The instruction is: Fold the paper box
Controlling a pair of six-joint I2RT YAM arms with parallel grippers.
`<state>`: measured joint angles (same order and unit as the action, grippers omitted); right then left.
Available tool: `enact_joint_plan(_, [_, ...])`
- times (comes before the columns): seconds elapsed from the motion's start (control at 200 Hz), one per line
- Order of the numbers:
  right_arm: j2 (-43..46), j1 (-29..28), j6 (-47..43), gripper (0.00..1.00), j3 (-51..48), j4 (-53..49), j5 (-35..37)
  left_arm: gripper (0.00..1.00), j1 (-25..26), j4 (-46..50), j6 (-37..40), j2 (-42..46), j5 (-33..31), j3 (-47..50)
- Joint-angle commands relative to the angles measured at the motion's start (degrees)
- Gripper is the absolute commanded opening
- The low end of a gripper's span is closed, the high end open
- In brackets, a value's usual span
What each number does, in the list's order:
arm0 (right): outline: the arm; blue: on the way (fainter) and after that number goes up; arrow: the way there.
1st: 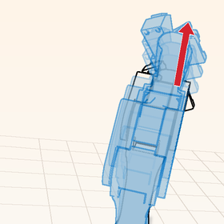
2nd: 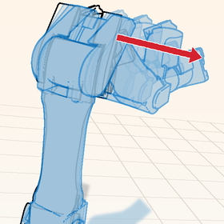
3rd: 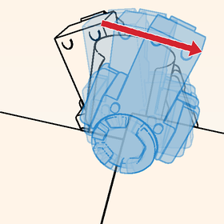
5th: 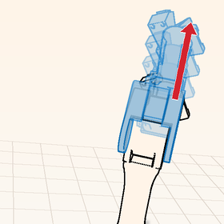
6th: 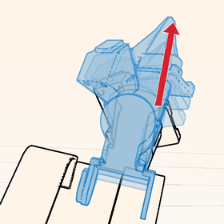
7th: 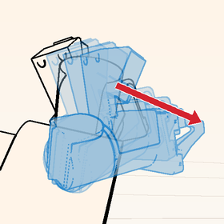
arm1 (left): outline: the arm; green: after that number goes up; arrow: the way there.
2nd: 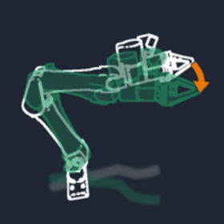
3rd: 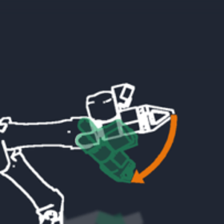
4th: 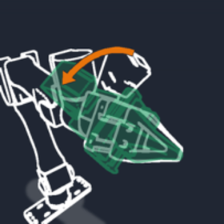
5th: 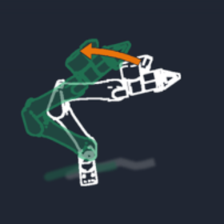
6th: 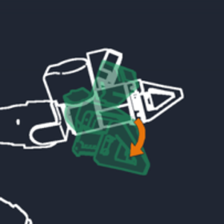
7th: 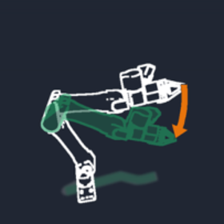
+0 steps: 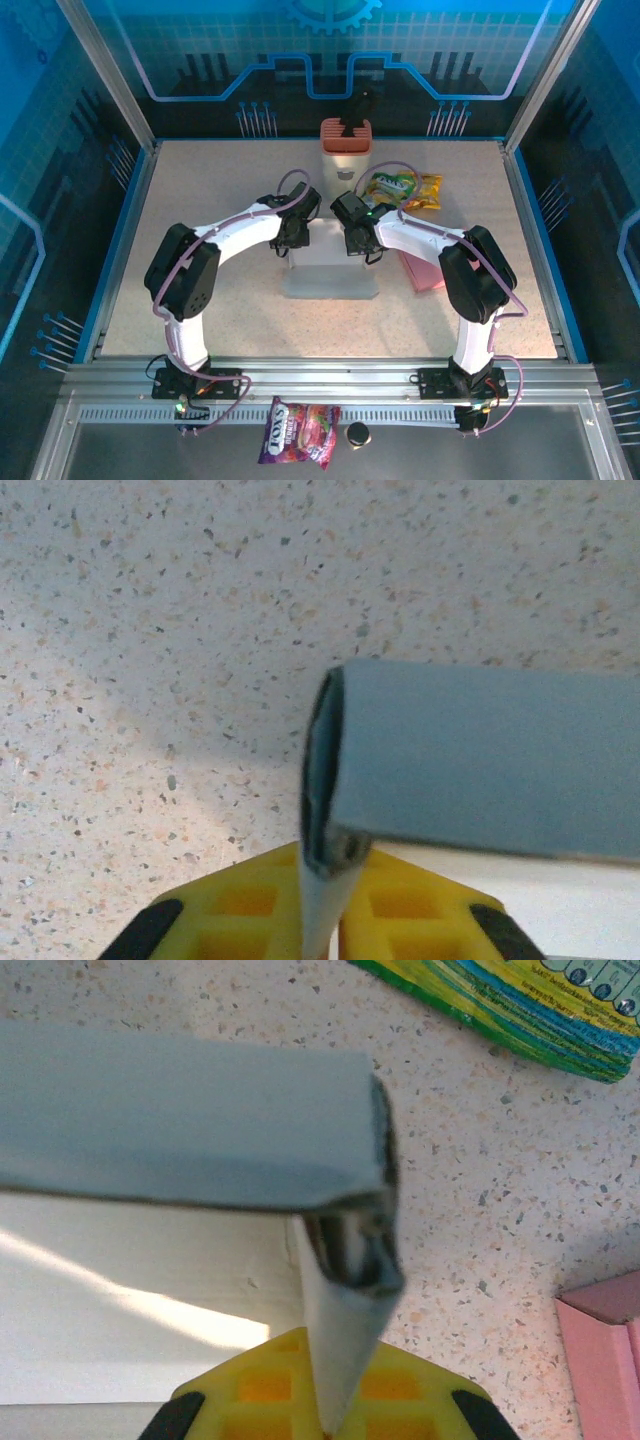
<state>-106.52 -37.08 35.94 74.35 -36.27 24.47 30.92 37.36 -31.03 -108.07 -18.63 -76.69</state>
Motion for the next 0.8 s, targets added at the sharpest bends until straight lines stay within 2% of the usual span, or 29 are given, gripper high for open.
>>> enact_joint_plan(0.0, [-2.7, -0.1, 0.3, 0.00, -0.3, -2.0, -0.2, 0.04, 0.5, 4.2, -0.6, -1.5, -4.9, -0.5])
enact_joint_plan(0.035, [-2.8, 0.0, 0.3, 0.00, -0.3, -2.1, -0.2, 0.00, 0.8, 4.9, -1.0, -1.8, -5.8, -0.7])
enact_joint_plan(0.165, [-3.1, -0.1, 0.5, 0.00, 0.0, -2.2, -0.4, 0.00, 2.1, 7.3, -2.8, -2.3, -9.6, -1.5])
enact_joint_plan(0.305, [-3.4, -0.1, 0.5, 0.00, 0.0, -2.5, -0.1, 0.00, 2.4, 5.8, -2.9, -1.4, -8.3, -0.9])
enact_joint_plan(0.395, [-4.0, 0.1, 0.9, 0.00, 0.3, -3.3, 0.1, 0.26, 2.4, 5.7, -2.5, 0.0, -6.9, -1.6])
enact_joint_plan(0.49, [-4.4, 0.4, 1.2, 0.00, 0.3, -3.7, 0.3, 0.43, 2.4, 5.4, -2.0, 2.4, -4.6, -2.0])
enact_joint_plan(0.6, [-5.3, 1.0, 2.3, 0.00, 1.2, -5.5, 0.4, 0.50, 2.4, 5.2, -2.0, 5.8, -1.5, -2.1])
enact_joint_plan(0.795, [-8.3, 1.7, 5.8, 0.00, 5.1, -11.5, 1.1, 0.54, 1.8, 4.4, -3.3, 12.2, 3.4, -1.3])
